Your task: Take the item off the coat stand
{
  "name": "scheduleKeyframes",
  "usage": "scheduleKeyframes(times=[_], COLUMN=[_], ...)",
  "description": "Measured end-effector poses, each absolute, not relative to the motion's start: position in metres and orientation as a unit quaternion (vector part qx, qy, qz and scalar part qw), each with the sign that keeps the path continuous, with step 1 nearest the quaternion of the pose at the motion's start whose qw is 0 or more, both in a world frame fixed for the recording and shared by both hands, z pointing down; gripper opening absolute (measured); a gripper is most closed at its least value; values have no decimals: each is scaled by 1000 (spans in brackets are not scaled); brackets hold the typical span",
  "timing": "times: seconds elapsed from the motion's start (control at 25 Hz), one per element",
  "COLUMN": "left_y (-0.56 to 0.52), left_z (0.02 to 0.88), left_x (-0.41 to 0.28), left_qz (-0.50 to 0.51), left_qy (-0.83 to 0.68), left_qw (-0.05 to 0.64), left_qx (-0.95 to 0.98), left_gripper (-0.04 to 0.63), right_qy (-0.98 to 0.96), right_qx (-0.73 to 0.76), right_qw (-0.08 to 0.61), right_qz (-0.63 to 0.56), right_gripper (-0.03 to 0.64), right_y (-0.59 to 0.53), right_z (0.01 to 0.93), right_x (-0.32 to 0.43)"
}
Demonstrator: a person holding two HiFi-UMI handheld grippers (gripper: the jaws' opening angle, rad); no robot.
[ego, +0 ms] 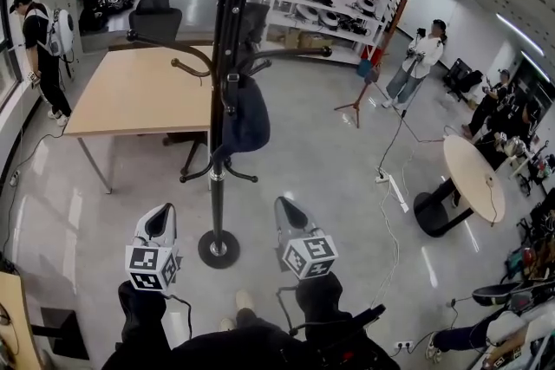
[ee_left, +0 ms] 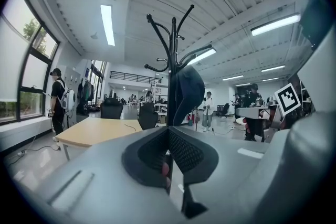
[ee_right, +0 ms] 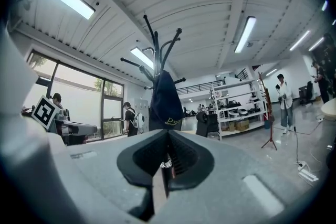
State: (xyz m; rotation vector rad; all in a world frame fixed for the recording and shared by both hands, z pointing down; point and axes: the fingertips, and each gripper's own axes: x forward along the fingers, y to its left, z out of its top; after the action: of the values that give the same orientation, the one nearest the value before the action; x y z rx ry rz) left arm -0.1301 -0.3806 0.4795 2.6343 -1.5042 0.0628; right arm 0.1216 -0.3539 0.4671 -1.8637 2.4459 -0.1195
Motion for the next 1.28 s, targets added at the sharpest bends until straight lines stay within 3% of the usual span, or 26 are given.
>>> scheduleKeyframes(times=[0.56,0.88,1.28], left_y=[-423,-437,-444], left_z=[470,468,469], left_x=[-113,-119,-136], left_qz=[10,6,5], left_qy=[-513,-534,-563], left_qw=[52,54,55], left_qx=[857,844,825], left_gripper=[3,3,3], right_qy=[823,839,866], right_qx=[-565,-539,-491], right_qw=[51,75,101], right_qz=[-18,8,6], right_gripper=[2,88,257], right_y=[-410,-439,-466], right_z=[439,412,394], right_x=[128,125,108])
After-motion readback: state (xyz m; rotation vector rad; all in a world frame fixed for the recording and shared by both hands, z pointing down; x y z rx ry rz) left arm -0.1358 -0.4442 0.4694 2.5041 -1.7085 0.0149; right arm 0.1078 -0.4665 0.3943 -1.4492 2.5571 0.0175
